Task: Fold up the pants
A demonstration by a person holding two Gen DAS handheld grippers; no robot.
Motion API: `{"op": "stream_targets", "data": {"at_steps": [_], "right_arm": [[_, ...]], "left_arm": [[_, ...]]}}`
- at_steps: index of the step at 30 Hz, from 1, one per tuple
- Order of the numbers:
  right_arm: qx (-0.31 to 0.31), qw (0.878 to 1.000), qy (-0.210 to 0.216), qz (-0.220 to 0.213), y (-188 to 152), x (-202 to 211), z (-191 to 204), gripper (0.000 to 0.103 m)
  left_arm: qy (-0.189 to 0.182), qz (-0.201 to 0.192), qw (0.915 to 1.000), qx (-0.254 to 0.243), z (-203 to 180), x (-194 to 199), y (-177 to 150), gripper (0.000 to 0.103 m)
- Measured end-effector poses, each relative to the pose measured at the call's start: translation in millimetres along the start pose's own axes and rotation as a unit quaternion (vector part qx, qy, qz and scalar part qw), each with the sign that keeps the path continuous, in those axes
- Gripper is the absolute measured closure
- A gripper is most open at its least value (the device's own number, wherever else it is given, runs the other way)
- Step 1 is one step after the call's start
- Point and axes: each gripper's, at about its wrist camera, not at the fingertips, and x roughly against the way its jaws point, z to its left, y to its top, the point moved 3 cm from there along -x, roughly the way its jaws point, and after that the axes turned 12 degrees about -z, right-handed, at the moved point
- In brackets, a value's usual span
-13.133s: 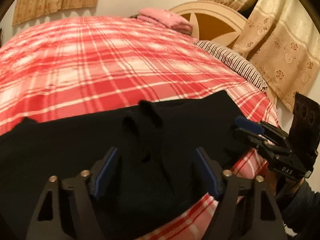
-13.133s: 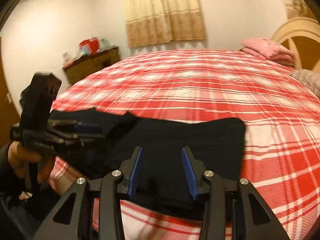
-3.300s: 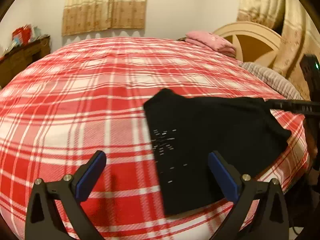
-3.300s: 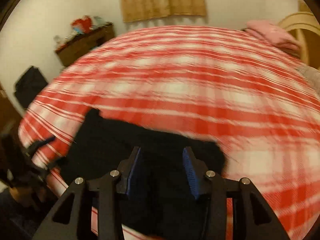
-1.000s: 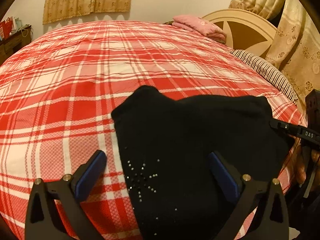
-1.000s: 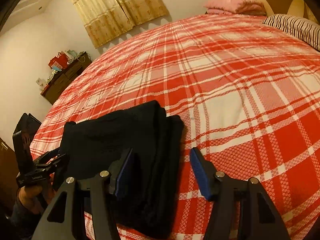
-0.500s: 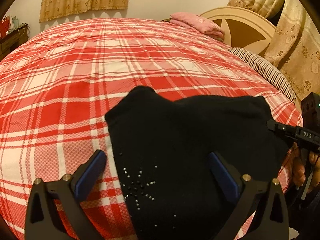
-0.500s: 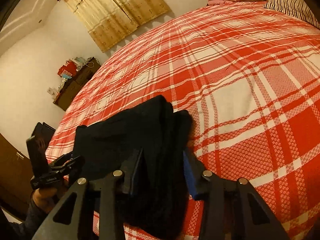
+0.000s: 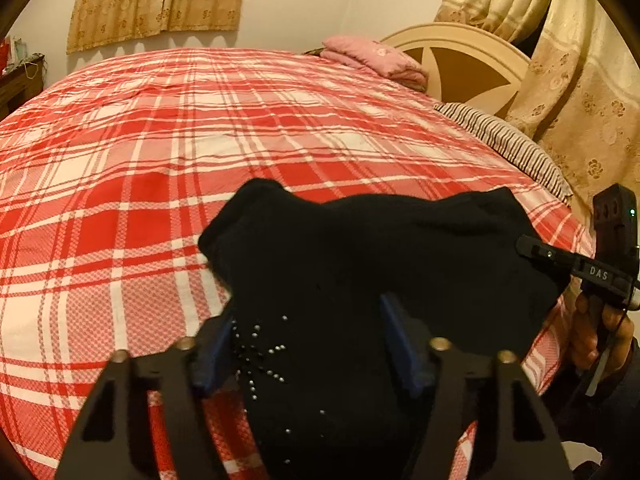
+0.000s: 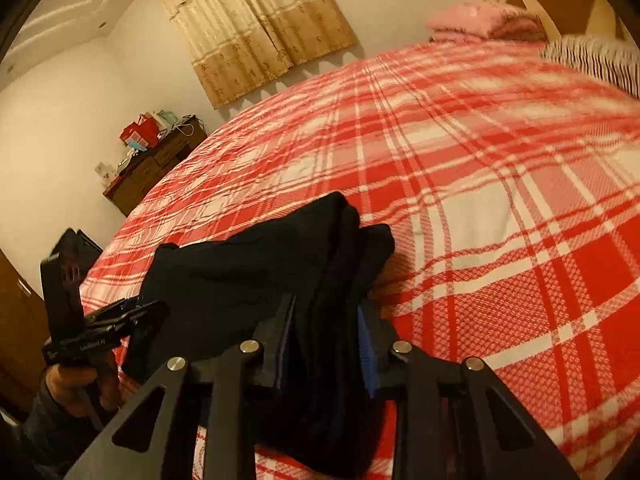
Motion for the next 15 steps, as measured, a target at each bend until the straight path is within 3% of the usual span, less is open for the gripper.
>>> {"op": "stream_targets", "data": {"at_steps": [1, 2, 5, 8, 15], "right_arm": [[0.013, 1.0, -0.001, -0.006, 1, 3, 6, 0.074], [0.018, 1.0, 0.0, -0.011, 2, 5, 10, 0.075], [0.026, 0.999, 0.006, -0.021, 10, 11, 19, 0.075], [0.029, 0.999, 0.014, -0.026, 20, 14, 30, 0.076], [0.059, 0.997, 0.045, -0.024, 45, 10, 63, 0.077]], "left_arm": [[-0.004, -0.003, 0.9999, 0.011, 2, 2, 1, 0.049], [-0.01, -0.005, 0.9998, 0.018, 3, 4, 2, 0.063], [-0.017, -0.01, 0.9994, 0.03, 4, 9, 6, 0.078], [-0.019, -0.016, 0.9991, 0.033, 6, 15, 9, 0.086], [-0.022, -0.035, 0.9982, 0.044, 14, 30, 16, 0.089]]}}
